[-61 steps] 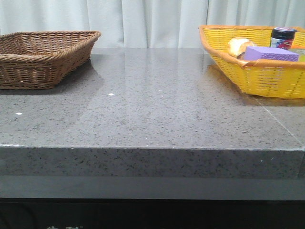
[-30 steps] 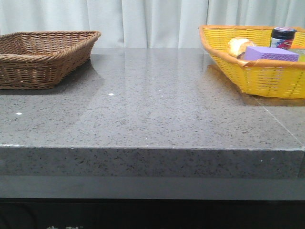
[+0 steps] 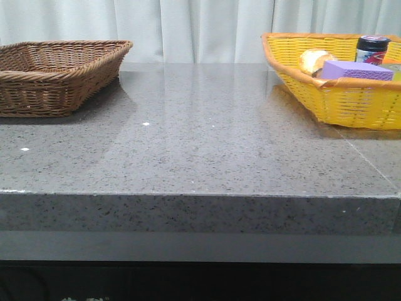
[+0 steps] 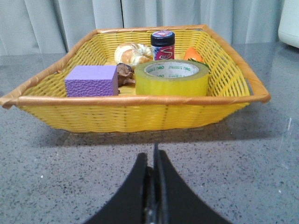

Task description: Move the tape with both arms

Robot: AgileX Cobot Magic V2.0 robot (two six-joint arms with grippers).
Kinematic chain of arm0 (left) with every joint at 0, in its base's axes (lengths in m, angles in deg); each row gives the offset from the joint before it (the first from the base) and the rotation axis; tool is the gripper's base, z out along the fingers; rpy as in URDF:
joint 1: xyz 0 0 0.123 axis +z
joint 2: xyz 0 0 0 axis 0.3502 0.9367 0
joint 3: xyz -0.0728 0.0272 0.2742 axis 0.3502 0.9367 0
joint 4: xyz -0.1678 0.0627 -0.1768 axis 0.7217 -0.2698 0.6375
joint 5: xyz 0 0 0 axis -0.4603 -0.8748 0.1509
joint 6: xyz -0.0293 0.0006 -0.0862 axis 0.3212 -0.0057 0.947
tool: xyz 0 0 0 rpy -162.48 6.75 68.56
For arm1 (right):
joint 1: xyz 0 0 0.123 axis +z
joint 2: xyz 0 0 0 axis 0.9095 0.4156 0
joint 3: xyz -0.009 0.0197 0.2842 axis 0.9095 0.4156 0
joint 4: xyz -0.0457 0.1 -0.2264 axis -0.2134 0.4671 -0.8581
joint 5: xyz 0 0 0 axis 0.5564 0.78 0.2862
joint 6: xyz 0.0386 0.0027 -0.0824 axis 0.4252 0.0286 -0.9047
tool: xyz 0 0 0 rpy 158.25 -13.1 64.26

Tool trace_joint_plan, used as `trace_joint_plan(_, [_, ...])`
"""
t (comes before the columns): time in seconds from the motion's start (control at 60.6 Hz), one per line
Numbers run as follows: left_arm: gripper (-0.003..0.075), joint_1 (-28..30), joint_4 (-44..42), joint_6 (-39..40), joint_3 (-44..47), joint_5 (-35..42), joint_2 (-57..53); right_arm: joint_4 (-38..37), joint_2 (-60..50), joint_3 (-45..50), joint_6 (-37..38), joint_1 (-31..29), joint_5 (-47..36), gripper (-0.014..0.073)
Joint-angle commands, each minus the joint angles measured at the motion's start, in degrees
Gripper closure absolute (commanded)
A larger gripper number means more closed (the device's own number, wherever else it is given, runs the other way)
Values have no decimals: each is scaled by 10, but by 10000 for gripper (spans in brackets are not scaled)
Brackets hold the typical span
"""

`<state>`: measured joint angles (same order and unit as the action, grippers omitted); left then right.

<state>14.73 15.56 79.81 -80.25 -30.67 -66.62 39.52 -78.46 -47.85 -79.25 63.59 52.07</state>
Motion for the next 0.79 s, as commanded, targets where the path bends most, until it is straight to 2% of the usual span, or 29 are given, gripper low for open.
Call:
trace_joint_plan(0.0, [741,2,12,3,-55,22,-8,3,-13,-58,-1,-5,-20,662])
trace_joint_plan(0.264, [741,2,12,3,-219,-132,-5,-42,-4,-216,-1,-5,108,662])
trace_joint_plan(0.396, [741,2,12,3,-304,-183,24,-43,30,-289,-1,-5,147,662])
trace_joint_plan(0.578, [741,2,12,3,-397,-220,107,-33,109,-385,-1,-5,198,662])
trace_joint_plan(0.776, [741,2,12,3,-477,-301,230,-25,216,-462,-1,-5,280,662])
